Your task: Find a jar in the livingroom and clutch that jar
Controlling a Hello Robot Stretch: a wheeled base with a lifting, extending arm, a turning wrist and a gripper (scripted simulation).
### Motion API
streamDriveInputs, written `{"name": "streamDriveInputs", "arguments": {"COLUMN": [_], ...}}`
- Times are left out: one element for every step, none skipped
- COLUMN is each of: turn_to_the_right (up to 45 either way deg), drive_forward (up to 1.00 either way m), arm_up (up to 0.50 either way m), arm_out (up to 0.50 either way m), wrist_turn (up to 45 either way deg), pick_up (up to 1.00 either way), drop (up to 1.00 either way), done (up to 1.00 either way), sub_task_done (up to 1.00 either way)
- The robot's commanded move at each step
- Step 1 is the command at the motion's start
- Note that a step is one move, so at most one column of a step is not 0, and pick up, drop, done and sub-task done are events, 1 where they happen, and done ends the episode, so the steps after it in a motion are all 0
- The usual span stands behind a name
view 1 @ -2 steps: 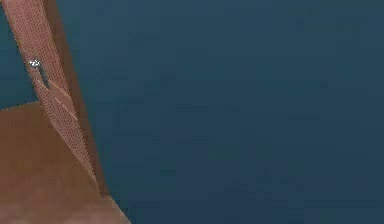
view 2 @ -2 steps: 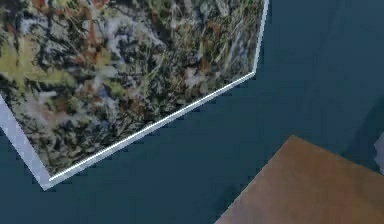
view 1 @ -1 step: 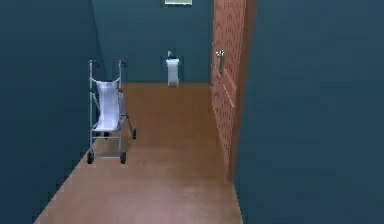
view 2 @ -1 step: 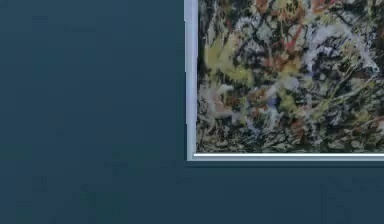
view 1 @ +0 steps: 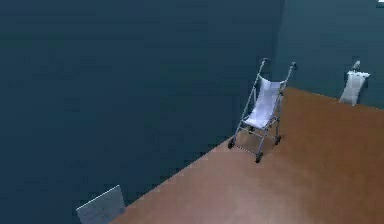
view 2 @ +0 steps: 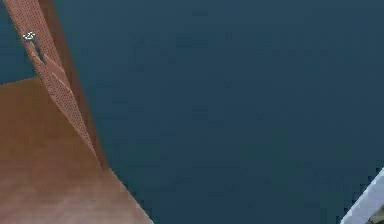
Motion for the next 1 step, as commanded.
{"name": "streamDriveInputs", "arguments": {"turn_to_the_right": [-42.0], "drive_forward": [0.0], "arm_up": [0.0], "arm_out": [0.0], "wrist_turn": [0.0], "pick_up": [0.0], "drop": [0.0], "done": [0.0], "sub_task_done": [0.0]}}
